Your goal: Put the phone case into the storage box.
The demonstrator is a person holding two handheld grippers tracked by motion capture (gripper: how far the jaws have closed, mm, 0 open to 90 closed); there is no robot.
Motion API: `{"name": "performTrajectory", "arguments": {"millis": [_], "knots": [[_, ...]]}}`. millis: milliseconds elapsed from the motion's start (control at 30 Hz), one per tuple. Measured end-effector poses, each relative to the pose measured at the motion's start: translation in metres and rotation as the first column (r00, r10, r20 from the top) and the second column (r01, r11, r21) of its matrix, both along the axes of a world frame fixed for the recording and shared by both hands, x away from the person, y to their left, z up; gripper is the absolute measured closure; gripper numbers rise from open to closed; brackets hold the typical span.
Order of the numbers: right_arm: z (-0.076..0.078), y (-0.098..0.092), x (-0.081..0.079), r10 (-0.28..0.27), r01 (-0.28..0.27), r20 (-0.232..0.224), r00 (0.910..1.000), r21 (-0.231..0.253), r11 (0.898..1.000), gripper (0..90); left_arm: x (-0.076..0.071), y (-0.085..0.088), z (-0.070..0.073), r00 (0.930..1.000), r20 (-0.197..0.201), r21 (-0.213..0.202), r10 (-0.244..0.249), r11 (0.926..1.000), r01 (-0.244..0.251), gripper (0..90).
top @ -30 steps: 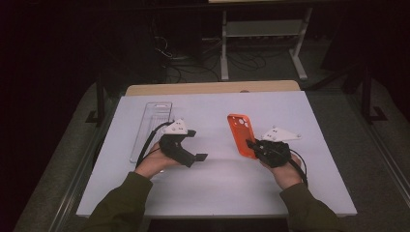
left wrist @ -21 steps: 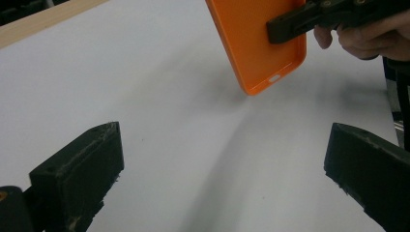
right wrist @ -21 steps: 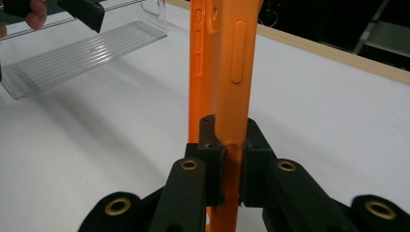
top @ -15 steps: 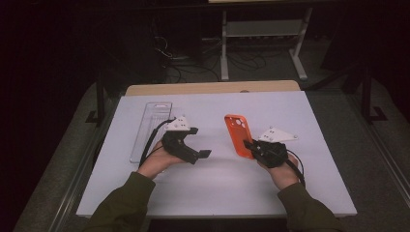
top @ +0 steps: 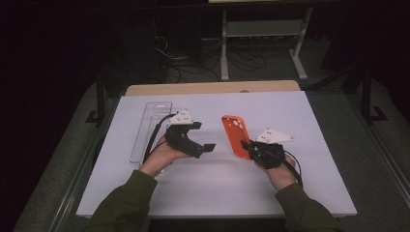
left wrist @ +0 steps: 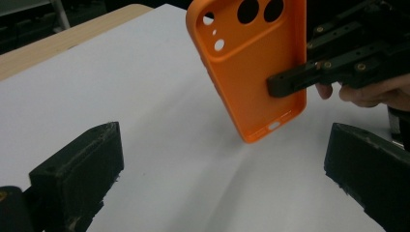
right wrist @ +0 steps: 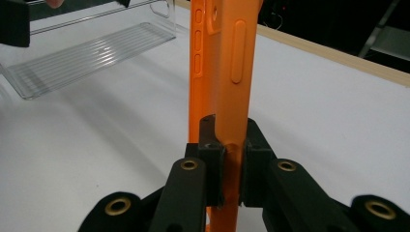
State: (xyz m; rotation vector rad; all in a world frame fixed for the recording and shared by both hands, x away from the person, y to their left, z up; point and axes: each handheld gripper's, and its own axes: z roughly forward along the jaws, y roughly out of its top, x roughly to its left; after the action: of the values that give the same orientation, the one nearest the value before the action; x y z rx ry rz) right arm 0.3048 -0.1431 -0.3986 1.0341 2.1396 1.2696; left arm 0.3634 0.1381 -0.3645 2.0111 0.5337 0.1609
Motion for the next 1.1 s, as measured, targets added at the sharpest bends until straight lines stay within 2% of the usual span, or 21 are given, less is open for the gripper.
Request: {"name": "performTrajectory", "arguments": {"millis": [367, 533, 633, 867, 933, 1100], "knots": [[-0.002, 0.008, -0.001, 0.016, -0.016, 0.001, 0.9999, -0.012, 1.0, 81.2, 0.001, -0.011, 0.005, 1.0, -0.006, -0.026, 0.003, 0.9997, -0.003, 0.0], [-0.003, 0.013, -0.001, 0.021, -0.021, 0.017, 0.9996, -0.023, 1.0, 81.1, 0.002, -0.017, 0.006, 1.0, -0.004, -0.042, 0.003, 0.9991, -0.003, 0.0], [-0.004, 0.015, -0.002, 0.017, -0.017, -0.004, 0.9999, -0.017, 1.0, 81.2, 0.002, -0.02, 0.006, 0.9999, -0.012, -0.037, 0.005, 0.9993, -0.005, 0.0], [-0.004, 0.02, -0.004, 0.004, -0.004, 0.002, 1.0, -0.017, 1.0, 81.2, 0.004, -0.025, 0.004, 0.9993, -0.02, -0.053, 0.032, 0.9981, -0.033, 0.0], [-0.005, 0.022, -0.004, 0.004, -0.004, 0.002, 1.0, -0.02, 1.0, 81.1, 0.005, -0.025, 0.005, 0.999, -0.026, -0.045, 0.037, 0.9983, -0.039, 0.0], [-0.006, 0.026, -0.004, 0.003, -0.003, 0.009, 1.0, -0.023, 1.0, 81.2, 0.007, -0.03, 0.004, 0.9976, -0.033, -0.066, 0.06, 0.9959, -0.063, 0.0]]}}
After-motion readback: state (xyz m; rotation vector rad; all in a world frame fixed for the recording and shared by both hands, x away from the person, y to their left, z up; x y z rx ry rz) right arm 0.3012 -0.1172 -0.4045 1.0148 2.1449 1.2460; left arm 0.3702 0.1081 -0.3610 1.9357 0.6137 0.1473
